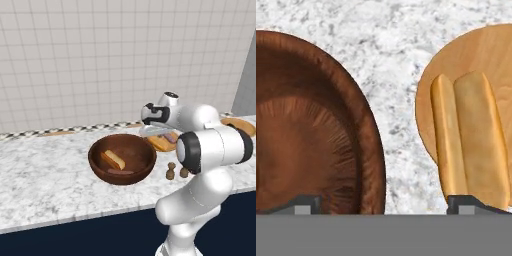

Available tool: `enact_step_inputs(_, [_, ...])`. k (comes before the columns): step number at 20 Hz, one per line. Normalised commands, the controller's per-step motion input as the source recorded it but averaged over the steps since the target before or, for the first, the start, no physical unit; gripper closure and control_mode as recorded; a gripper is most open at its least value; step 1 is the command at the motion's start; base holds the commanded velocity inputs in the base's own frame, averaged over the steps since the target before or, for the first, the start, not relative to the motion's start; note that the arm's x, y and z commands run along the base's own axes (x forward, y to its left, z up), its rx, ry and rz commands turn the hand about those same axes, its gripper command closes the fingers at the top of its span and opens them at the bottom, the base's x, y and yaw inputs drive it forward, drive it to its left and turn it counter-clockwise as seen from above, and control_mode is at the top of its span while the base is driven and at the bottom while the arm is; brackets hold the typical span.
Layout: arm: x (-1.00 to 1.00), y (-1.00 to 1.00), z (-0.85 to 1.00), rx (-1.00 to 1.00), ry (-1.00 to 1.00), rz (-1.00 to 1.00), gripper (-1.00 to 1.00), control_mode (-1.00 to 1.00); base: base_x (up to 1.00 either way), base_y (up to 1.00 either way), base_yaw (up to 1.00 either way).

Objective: Place one bun and one sausage from the bowl on each plate.

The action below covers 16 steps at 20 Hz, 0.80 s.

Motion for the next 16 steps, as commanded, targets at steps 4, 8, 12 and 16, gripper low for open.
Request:
enact_step_inputs(4, [0.00, 0.79, 0.13, 0.00, 0.19, 0.11, -1.00, -1.00, 0.00, 0.00, 0.00])
enact_step_inputs(8, [-0.10, 0.70, 0.01, 0.00, 0.27, 0.15, -1.00, -1.00, 0.00, 0.00, 0.00])
enact_step_inputs(12, [-0.05, 0.74, 0.00, 0.00, 0.30, 0.15, -1.00, -1.00, 0.00, 0.00, 0.00])
enact_step_inputs(16, [-0.16, 0.71, -0.08, 0.00, 0.20, 0.14, -1.00, -1.00, 0.00, 0.00, 0.00])
